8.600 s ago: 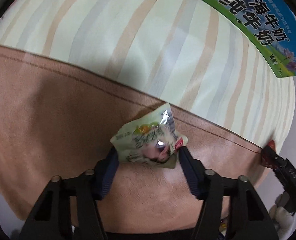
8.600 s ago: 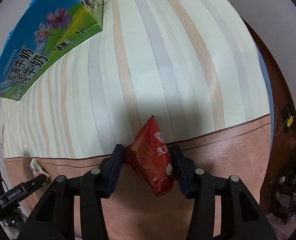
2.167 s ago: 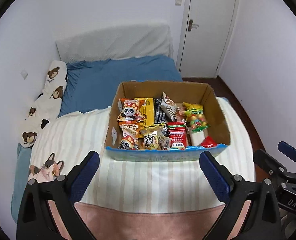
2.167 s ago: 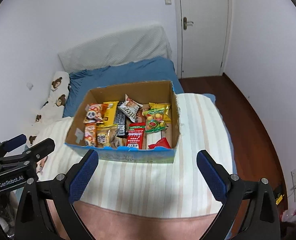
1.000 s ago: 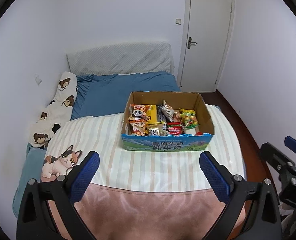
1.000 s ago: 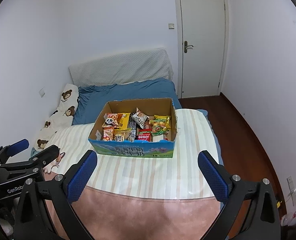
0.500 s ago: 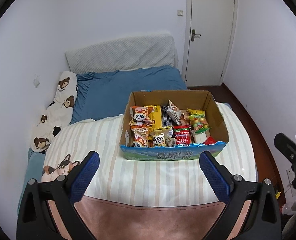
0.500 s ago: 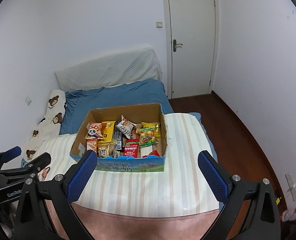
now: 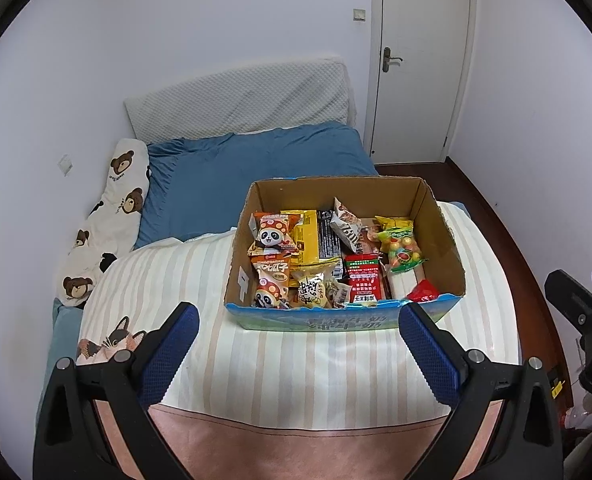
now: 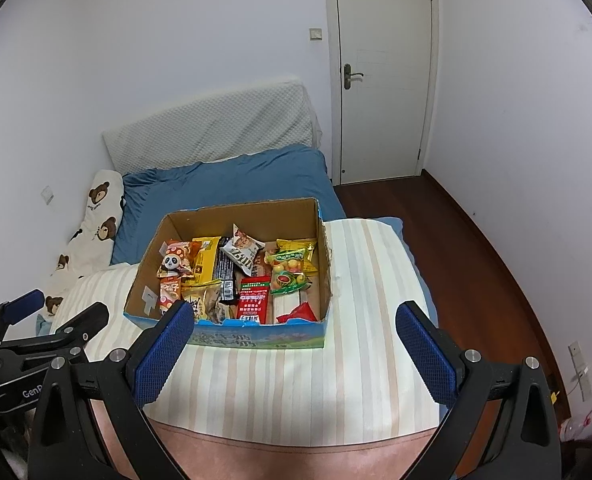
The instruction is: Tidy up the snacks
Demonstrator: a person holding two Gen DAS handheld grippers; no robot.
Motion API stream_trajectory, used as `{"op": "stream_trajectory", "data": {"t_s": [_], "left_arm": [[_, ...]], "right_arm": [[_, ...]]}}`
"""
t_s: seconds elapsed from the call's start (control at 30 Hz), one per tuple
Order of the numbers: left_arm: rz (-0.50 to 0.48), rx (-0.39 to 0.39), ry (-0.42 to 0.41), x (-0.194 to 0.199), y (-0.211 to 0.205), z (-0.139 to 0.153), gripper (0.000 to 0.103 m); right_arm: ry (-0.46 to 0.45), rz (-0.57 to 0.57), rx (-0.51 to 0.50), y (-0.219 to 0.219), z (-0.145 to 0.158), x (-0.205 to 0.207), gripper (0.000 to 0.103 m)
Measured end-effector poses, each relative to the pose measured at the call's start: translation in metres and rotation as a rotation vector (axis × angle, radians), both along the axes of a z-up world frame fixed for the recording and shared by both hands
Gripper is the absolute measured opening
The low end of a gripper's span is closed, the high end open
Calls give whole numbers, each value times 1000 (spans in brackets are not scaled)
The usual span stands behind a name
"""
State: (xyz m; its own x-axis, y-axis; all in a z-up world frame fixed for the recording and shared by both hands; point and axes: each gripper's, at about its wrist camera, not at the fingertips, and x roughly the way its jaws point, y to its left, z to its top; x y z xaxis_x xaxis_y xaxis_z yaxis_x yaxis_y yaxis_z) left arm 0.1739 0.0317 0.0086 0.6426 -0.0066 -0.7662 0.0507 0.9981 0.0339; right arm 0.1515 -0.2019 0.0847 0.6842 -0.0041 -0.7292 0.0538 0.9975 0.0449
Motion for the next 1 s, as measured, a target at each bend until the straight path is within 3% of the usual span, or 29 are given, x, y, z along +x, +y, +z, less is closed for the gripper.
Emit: {"op": "stream_trajectory", "data": {"t_s": [1.0], "left_arm": [[15, -26, -13, -3, 3, 9, 103]], "right_arm": [[-12, -13, -8, -1, 1, -8, 103]]}}
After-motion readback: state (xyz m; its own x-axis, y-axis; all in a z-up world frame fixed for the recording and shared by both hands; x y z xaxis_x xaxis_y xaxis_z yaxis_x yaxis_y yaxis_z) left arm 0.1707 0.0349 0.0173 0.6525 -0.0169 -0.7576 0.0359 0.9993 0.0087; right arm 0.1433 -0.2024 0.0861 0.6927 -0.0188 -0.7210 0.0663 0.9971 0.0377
